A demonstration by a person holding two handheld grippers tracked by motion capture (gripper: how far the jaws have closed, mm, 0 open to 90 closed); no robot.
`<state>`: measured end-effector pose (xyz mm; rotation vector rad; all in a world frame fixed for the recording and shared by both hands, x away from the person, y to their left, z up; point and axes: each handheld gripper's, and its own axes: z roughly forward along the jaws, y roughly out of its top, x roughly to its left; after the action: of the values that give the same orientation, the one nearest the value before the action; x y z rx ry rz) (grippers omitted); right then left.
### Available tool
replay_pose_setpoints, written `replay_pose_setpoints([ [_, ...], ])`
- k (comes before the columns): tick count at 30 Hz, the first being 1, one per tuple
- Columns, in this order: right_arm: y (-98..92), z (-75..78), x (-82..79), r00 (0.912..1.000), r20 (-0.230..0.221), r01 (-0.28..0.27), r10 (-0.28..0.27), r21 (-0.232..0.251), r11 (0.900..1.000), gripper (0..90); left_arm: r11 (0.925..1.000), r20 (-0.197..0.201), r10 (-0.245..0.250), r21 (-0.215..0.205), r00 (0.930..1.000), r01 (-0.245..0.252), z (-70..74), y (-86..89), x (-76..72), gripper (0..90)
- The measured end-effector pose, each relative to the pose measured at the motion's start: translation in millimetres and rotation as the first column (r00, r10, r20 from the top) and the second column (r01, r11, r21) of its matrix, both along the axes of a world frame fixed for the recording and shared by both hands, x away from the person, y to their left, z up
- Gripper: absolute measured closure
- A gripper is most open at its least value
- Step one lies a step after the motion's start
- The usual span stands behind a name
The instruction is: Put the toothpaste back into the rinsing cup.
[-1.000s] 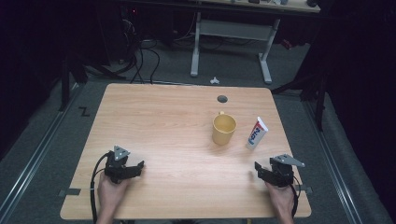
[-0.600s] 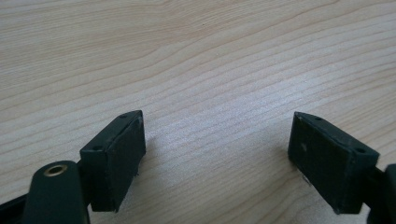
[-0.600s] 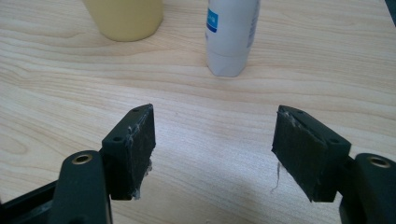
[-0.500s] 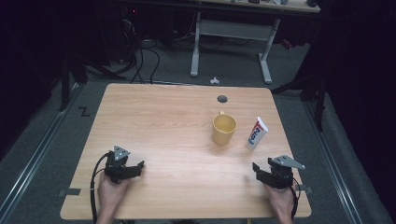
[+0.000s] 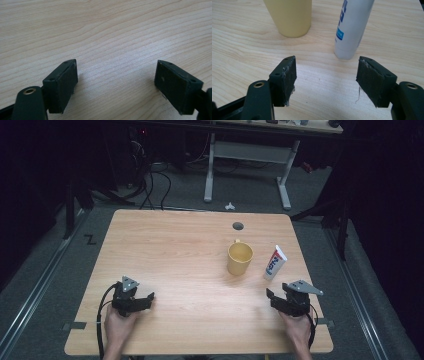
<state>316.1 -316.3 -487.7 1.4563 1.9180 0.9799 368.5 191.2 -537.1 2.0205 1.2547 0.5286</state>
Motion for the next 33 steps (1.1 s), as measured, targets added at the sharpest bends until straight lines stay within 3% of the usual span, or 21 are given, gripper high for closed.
replay_pose_setpoints([
  [19,0.5,16.2,19.9,0.9996,0.020,0.021,-0.021,-0.002,1.000,31.6,1.0000,0.000,0.000,0.000,1.0000,0.000,0.0,0.0,0.0,19.3],
  [33,-4.5,23.2,45.0,0.9984,0.019,0.053,-0.053,0.004,0.999,32.6,1.0000,0.000,0.000,0.000,1.0000,0.000,0.0,0.0,0.0,19.3],
])
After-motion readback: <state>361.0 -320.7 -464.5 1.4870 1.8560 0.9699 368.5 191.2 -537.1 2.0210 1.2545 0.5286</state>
